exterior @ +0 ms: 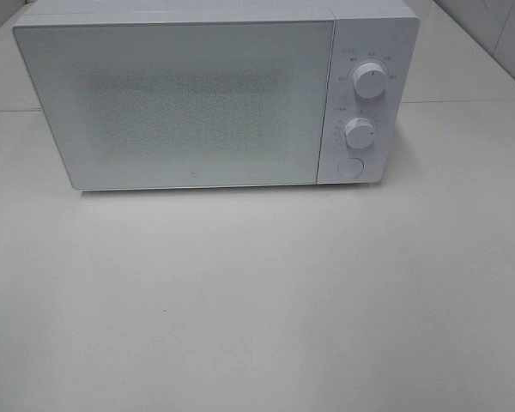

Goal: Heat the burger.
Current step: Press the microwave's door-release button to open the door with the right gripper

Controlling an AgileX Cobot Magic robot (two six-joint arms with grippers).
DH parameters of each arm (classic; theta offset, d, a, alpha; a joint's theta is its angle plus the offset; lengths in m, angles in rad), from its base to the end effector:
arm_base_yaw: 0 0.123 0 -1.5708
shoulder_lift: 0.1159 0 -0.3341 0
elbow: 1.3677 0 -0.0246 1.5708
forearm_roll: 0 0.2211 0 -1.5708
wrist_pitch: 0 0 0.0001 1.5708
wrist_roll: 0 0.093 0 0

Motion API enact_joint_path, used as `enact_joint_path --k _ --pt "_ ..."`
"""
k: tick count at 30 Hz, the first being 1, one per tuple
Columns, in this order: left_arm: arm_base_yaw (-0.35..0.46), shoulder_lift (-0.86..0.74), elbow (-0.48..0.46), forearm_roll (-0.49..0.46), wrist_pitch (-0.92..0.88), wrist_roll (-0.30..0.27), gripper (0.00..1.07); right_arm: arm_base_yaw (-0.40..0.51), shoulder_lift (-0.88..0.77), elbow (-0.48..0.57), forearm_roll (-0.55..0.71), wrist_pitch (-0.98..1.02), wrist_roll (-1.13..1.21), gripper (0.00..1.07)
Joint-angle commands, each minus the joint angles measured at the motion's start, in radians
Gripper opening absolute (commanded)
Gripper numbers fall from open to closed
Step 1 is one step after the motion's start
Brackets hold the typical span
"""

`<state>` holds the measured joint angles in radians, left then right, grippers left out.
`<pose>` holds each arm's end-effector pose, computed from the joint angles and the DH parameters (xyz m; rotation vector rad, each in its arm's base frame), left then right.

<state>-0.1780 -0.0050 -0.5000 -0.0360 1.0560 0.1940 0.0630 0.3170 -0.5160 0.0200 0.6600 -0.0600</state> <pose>-0.0785 0.0112 0.2622 0.3778 1.9988 -0.0330 -0.0116 0.0004 0.3151 -0.1123 1.9413 0.0244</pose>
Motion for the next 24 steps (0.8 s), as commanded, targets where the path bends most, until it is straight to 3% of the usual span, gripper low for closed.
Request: enact_joint_path --k 1,17,20,24 --pt "0.004 -0.021 0.003 -0.008 -0.015 -0.006 0.00 -0.007 0.087 -0.006 0.006 -0.138 0.002 0.56" --pt "0.004 -0.021 0.003 -0.008 -0.015 -0.006 0.00 -0.007 0.579 -0.006 0.006 -0.601 0.002 0.55" --pt "0.004 -0.021 0.003 -0.008 -0.015 -0.006 0.00 -0.007 0.608 -0.006 0.006 -0.630 0.002 0.54" --pt "0.004 -0.021 0.003 -0.008 -0.015 -0.006 0.00 -0.007 0.764 -0.006 0.006 -0.800 0.002 0.46"
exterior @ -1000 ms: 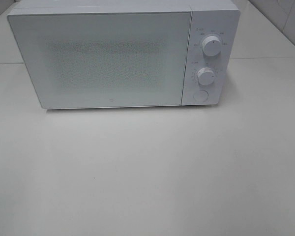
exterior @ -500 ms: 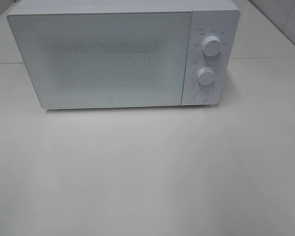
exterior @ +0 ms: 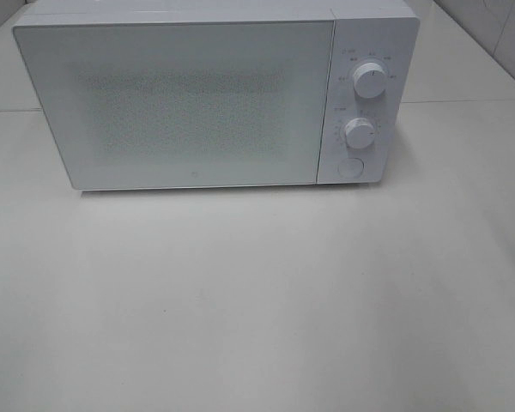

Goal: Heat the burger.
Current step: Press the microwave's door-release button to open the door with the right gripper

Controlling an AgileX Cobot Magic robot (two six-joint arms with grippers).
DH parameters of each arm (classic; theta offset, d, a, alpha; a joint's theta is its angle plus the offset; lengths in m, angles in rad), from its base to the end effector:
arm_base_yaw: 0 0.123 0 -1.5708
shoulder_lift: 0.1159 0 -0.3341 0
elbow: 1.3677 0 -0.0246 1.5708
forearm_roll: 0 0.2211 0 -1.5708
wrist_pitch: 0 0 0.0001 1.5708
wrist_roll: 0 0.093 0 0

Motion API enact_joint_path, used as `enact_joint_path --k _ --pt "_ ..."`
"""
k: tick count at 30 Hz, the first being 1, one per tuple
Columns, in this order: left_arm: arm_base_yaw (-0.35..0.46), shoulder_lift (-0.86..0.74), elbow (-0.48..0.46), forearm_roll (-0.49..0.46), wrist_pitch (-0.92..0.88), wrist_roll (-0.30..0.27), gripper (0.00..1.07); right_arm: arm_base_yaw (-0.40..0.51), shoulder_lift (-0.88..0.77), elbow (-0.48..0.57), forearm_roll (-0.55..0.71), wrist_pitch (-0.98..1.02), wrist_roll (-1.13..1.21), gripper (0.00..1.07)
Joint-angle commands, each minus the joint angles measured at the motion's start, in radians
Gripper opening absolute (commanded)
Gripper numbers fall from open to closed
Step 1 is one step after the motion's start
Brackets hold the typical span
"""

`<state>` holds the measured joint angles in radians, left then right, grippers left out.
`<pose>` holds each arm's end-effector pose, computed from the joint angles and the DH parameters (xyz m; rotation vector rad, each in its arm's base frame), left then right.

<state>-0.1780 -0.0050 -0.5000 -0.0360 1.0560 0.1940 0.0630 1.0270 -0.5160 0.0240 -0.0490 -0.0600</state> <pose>-0.0785 0.0112 0.2622 0.3778 1.9988 -0.0330 0.1592 0.0099 0.3243 -0.0955 1.9433 0.0167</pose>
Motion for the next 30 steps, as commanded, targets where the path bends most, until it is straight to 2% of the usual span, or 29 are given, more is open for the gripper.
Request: enact_joint_path --k 1,5,6,9,10,11,12,13,18,20,21,22,23,27,30 --pt "0.004 -0.021 0.003 -0.008 -0.015 -0.006 0.00 -0.007 0.054 -0.006 0.002 -0.091 0.002 0.46" --pt "0.004 -0.021 0.003 -0.008 -0.015 -0.006 0.00 -0.007 0.119 -0.006 0.002 -0.181 0.002 0.38" --pt "0.004 -0.021 0.003 -0.008 -0.015 -0.006 0.00 -0.002 0.186 -0.006 0.002 -0.267 0.005 0.24" --pt "0.004 -0.021 0.003 -0.008 -0.015 -0.006 0.00 -0.002 0.207 -0.006 0.002 -0.295 0.006 0.19" --pt "0.004 -0.021 0.003 -0.008 -0.015 -0.006 0.00 -0.002 0.241 -0.006 0.002 -0.337 0.014 0.11" --pt "0.004 -0.021 0.003 -0.008 -0.015 -0.006 0.00 -0.002 0.241 -0.006 0.002 -0.337 0.014 0.11" --pt "0.004 -0.021 0.003 -0.008 -0.015 -0.006 0.00 -0.002 0.272 -0.006 0.002 -0.360 0.035 0.03" --pt "0.004 -0.021 0.003 -0.008 -0.015 -0.007 0.00 0.003 0.301 -0.006 0.001 -0.372 0.066 0.00" --pt "0.004 -0.021 0.003 -0.008 -0.015 -0.007 0.00 0.042 0.338 -0.006 0.001 -0.395 0.077 0.00" --pt "0.004 -0.021 0.003 -0.008 -0.015 -0.007 0.00 0.146 0.393 -0.006 0.001 -0.458 0.077 0.00" --pt "0.004 -0.021 0.003 -0.008 -0.015 -0.007 0.00 0.146 0.393 -0.006 0.001 -0.458 0.077 0.00" --pt "0.004 -0.021 0.003 -0.008 -0.015 -0.007 0.00 0.196 0.426 -0.006 0.002 -0.499 0.077 0.00" --pt "0.004 -0.021 0.003 -0.008 -0.015 -0.007 0.00 0.196 0.426 -0.006 0.002 -0.499 0.077 0.00" --pt "0.004 -0.021 0.003 -0.008 -0.015 -0.007 0.00 0.304 0.502 -0.006 0.003 -0.606 0.077 0.00" --pt "0.004 -0.021 0.003 -0.008 -0.015 -0.007 0.00 0.333 0.533 -0.006 0.005 -0.638 0.077 0.00"
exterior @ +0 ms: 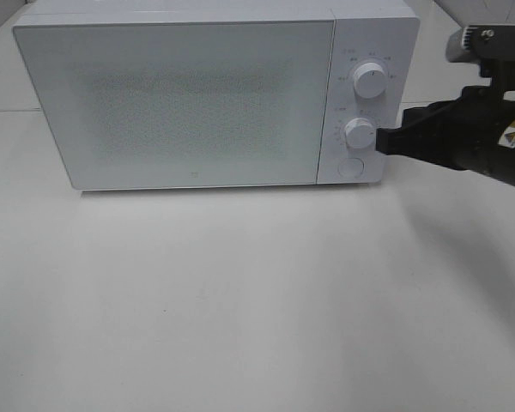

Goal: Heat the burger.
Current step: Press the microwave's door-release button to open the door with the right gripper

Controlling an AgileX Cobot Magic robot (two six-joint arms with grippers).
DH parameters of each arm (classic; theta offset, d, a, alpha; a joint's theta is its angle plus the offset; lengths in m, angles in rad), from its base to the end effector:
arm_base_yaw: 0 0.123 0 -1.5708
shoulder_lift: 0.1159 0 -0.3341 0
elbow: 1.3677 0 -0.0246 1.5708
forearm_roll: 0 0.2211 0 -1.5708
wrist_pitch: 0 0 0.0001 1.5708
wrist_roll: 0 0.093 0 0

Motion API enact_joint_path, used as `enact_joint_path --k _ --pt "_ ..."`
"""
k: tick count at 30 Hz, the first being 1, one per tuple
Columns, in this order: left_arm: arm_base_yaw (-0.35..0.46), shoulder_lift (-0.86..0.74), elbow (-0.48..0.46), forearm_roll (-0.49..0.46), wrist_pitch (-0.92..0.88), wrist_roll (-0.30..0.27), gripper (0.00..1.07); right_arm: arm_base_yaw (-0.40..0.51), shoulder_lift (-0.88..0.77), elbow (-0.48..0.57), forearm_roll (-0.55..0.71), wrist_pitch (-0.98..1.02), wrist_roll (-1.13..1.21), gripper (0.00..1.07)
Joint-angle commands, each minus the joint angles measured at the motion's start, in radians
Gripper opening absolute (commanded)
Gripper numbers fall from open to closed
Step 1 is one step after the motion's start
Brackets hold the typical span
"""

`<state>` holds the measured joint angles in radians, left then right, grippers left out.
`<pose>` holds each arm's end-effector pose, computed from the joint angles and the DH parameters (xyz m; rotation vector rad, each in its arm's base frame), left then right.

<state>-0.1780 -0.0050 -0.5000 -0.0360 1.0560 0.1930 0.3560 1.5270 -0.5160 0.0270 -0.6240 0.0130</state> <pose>-0.0785 0.0112 0.2622 0.3768 1.9990 -0.0336 0.2496 0.0913 0.2671 -0.2895 1.8561 0.2545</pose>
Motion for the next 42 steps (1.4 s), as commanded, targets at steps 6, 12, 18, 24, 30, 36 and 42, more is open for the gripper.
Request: enact_joint_path --k 6,12,18,24,30,36,42 --pt "0.004 -0.021 0.003 -0.008 -0.015 -0.006 0.00 0.077 0.124 -0.006 0.010 -0.113 0.075 0.00" --pt "0.004 -0.021 0.003 -0.008 -0.015 -0.006 0.00 0.077 0.206 -0.006 0.010 -0.142 0.149 0.00" --pt "0.004 -0.021 0.003 -0.008 -0.015 -0.006 0.00 0.077 0.246 -0.006 0.010 -0.145 0.258 0.00" --pt "0.004 -0.021 0.003 -0.008 -0.015 -0.006 0.00 0.077 0.286 -0.030 0.010 -0.138 0.510 0.00" --pt "0.004 -0.021 0.003 -0.008 -0.015 -0.006 0.00 0.077 0.289 -0.061 0.010 -0.136 0.683 0.00" --pt "0.004 -0.021 0.003 -0.008 -0.015 -0.006 0.00 0.077 0.289 -0.087 0.123 -0.130 0.868 0.00" --pt "0.004 -0.021 0.003 -0.008 -0.015 -0.006 0.00 0.077 0.289 -0.087 0.169 -0.130 0.961 0.00"
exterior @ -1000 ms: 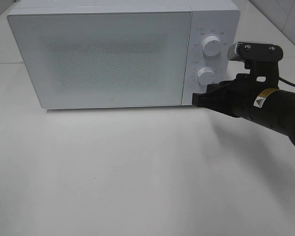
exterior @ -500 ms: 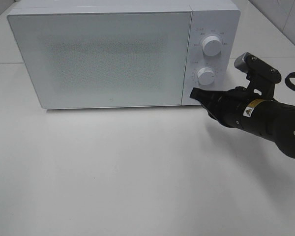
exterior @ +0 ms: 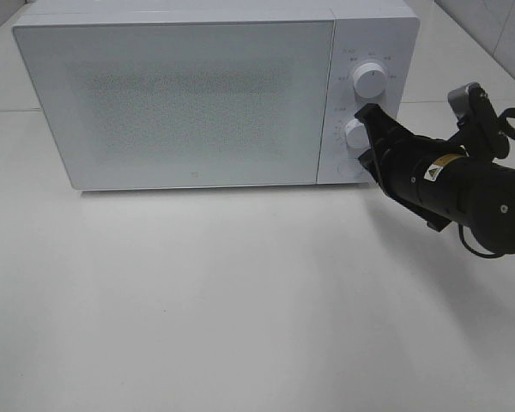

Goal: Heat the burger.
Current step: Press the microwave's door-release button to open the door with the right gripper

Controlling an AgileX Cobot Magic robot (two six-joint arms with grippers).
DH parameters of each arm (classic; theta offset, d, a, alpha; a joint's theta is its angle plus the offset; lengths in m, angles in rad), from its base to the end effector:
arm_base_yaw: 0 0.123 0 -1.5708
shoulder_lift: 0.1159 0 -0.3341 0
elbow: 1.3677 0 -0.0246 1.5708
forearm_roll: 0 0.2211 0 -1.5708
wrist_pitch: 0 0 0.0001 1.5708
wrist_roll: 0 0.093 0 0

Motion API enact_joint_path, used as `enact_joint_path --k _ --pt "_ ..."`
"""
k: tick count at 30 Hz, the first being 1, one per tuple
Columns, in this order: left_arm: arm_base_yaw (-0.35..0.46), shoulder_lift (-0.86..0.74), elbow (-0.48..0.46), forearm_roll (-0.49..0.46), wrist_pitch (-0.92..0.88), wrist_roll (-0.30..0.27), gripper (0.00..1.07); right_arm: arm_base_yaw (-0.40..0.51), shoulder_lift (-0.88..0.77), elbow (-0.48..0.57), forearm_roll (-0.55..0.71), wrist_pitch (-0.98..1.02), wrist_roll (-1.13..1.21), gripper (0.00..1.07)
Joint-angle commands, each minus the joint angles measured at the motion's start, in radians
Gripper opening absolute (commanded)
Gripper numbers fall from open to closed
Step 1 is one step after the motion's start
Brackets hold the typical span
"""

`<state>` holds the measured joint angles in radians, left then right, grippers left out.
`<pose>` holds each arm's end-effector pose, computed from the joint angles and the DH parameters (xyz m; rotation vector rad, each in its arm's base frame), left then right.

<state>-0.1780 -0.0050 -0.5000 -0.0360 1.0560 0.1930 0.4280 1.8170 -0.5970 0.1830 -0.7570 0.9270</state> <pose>-0.0785 0.0112 0.2622 0.3768 1.9990 -0.0336 0.2959 0.1222 0.2110 0.7202 1.9213 0.8420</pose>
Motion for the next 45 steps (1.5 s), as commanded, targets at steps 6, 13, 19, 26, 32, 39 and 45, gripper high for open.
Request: enact_joint_path --k 6,13,19,26,32,39,45 --pt "0.004 -0.021 0.003 -0.008 -0.015 -0.006 0.00 0.005 -0.001 -0.006 0.059 0.003 0.098 0.00" --pt "0.004 -0.021 0.003 -0.008 -0.015 -0.006 0.00 0.005 0.014 -0.007 0.067 0.002 0.101 0.00" --pt "0.004 -0.021 0.003 -0.008 -0.015 -0.006 0.00 0.005 0.074 -0.025 0.044 0.000 0.145 0.00" --pt "0.004 -0.021 0.003 -0.008 -0.015 -0.006 0.00 0.005 0.127 -0.073 0.038 -0.001 0.148 0.00" --pt "0.004 -0.021 0.003 -0.008 -0.015 -0.006 0.00 0.005 0.181 -0.122 0.034 -0.004 0.147 0.00" --pt "0.004 -0.021 0.003 -0.008 -0.015 -0.006 0.00 0.003 0.212 -0.167 0.037 -0.003 0.148 0.00" --pt "0.004 -0.021 0.003 -0.008 -0.015 -0.006 0.00 0.003 0.264 -0.209 0.038 -0.014 0.149 0.00"
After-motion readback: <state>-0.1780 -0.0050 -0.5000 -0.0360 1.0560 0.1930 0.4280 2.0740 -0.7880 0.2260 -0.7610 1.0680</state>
